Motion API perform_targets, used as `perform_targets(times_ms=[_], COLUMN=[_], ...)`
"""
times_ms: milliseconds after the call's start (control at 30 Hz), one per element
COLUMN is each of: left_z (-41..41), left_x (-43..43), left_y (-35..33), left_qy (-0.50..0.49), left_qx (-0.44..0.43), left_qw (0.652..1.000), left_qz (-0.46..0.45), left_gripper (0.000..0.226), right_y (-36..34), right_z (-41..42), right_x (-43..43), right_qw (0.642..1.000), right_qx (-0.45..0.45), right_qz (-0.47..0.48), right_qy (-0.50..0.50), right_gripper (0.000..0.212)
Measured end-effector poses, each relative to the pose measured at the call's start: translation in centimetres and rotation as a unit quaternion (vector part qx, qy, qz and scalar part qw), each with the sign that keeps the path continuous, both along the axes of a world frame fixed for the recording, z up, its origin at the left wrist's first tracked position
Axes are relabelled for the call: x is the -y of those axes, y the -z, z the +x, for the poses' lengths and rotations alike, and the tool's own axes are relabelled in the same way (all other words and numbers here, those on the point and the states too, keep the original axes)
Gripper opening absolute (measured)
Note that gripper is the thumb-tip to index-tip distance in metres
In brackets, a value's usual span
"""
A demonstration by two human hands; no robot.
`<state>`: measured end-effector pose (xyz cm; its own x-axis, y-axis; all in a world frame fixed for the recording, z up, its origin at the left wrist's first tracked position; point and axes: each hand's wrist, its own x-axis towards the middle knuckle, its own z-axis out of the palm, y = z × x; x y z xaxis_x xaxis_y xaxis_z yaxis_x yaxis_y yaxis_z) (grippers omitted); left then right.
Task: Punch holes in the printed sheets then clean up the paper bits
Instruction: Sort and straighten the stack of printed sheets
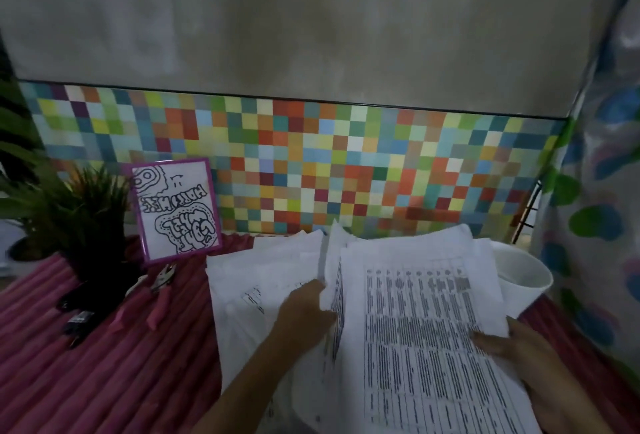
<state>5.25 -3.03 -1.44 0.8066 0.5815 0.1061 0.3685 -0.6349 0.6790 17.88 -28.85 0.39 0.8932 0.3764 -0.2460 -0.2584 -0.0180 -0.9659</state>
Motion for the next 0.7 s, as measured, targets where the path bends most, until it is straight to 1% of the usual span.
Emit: perform_targets(times_ms=[67,100,133,167,200,233,333,433,467,500,567,633,667,700], left_z=[-1.0,-1.3,-1.4,-1.5,-1.5,-1.6,-2.7,-3.1,-3.2,-3.3,-3.4,-3.3,-3.2,-3.2], left_x=[-0.6,-0.5,-0.3,0.0,0.3,1.0,3.1,3.9,4.0,4.2,4.5,4.4,4.2,4.1], left_y=[-0.5,-1.0,-1.5,-1.8,-1.7,-1.5,-1.4,-1.5,-1.6,-1.9,-2.2,-2.2,-2.1,-2.0], left_qy=[0.002,-0.007,-0.014,-0.019,-0.010,0.015,0.108,0.154,0.156,0.151,0.132,0.112,0.098,0.077], left_qx=[0.028,0.037,0.051,0.067,0.084,0.105,0.176,0.232,0.244,0.257,0.260,0.231,0.223,0.217], left_qw=[0.997,0.990,0.978,0.962,0.953,0.951,0.954,0.942,0.938,0.934,0.932,0.941,0.948,0.956], left_qz=[-0.078,-0.134,-0.200,-0.263,-0.293,-0.291,-0.216,-0.187,-0.190,-0.197,-0.216,-0.219,-0.205,-0.184], left_gripper=[0.014,0.008,0.007,0.015,0.029,0.036,0.030,0.031,0.029,0.028,0.027,0.027,0.023,0.013], right_y=[-0.4,-0.6,-0.8,-0.9,-1.0,-1.1,-0.4,-0.7,-0.9,-1.0,-1.0,-1.0,-0.8,-0.6], right_z=[0.3,0.4,0.4,0.3,0.1,-0.1,0.1,0.2,0.3,0.4,0.9,1.1,1.3,1.5], right_x=[-0.5,-1.1,-1.8,-2.7,-3.6,-4.4,-5.5,-4.8,-4.5,-4.0,-3.0,-2.6,-2.5,-2.5], right_qw=[1.000,1.000,0.999,0.999,0.999,0.998,0.996,0.993,0.992,0.992,0.993,0.993,0.993,0.993], right_qx=[0.018,0.027,0.037,0.045,0.050,0.055,0.088,0.112,0.122,0.122,0.105,0.105,0.107,0.108], right_qz=[0.009,0.011,0.015,0.020,0.021,0.025,0.020,0.027,0.031,0.038,0.048,0.042,0.040,0.042], right_qy=[-0.004,-0.005,-0.001,-0.001,-0.003,-0.006,0.014,0.021,0.017,0.010,-0.007,-0.020,-0.014,-0.002], right_gripper=[0.044,0.042,0.037,0.033,0.031,0.030,0.035,0.051,0.054,0.052,0.043,0.044,0.046,0.045])
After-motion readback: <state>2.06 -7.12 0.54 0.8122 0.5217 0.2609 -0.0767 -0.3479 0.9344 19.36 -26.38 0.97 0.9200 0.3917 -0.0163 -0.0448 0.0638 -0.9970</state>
